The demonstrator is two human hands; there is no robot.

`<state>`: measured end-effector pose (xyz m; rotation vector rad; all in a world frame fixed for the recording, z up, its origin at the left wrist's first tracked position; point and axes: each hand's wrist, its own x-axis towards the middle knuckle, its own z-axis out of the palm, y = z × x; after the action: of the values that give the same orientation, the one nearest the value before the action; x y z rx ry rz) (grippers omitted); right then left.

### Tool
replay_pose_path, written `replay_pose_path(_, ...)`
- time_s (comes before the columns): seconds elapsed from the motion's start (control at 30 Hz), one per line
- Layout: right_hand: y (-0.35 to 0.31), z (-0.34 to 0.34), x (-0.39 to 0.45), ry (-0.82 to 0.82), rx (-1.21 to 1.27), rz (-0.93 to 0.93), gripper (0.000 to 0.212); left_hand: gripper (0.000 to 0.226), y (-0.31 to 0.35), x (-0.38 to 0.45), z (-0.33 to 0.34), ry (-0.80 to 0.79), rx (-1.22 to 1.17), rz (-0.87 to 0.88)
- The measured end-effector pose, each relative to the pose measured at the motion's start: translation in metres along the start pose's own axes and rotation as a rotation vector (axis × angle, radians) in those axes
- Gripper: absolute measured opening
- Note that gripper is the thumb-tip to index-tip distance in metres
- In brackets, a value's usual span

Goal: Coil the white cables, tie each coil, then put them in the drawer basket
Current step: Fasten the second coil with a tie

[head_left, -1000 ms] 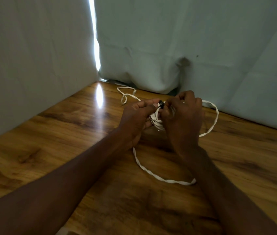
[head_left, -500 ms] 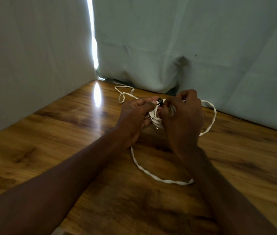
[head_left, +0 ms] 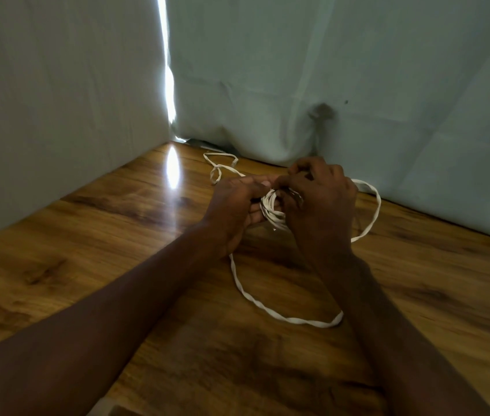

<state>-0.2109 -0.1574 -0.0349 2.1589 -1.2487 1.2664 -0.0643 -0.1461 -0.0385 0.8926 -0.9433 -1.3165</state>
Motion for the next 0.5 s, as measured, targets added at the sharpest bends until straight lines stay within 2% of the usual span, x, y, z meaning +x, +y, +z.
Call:
replay_pose_path(0.2, 0.0005, 0.002, 0.0015, -0.024, -0.08, 0.017, 0.017, 0.027, 0.0022, -0.0004, -0.001, -0.05, 0.009, 0.006)
replay_pose_path(0.33, 0.0021, 0.0063, -0.0014, -0.056, -0.087, 0.061, 0.032, 0.027, -0.001, -0.001, 0.0007, -0.088, 0.032, 0.001)
replay_pose_path(0.5, 0.0056, 0.0058, 0.0021, -0.058, 0.009, -0.008, 0.014, 0.031, -0.0019, -0.0006, -0.0027, -0.1, -0.098, -0.089)
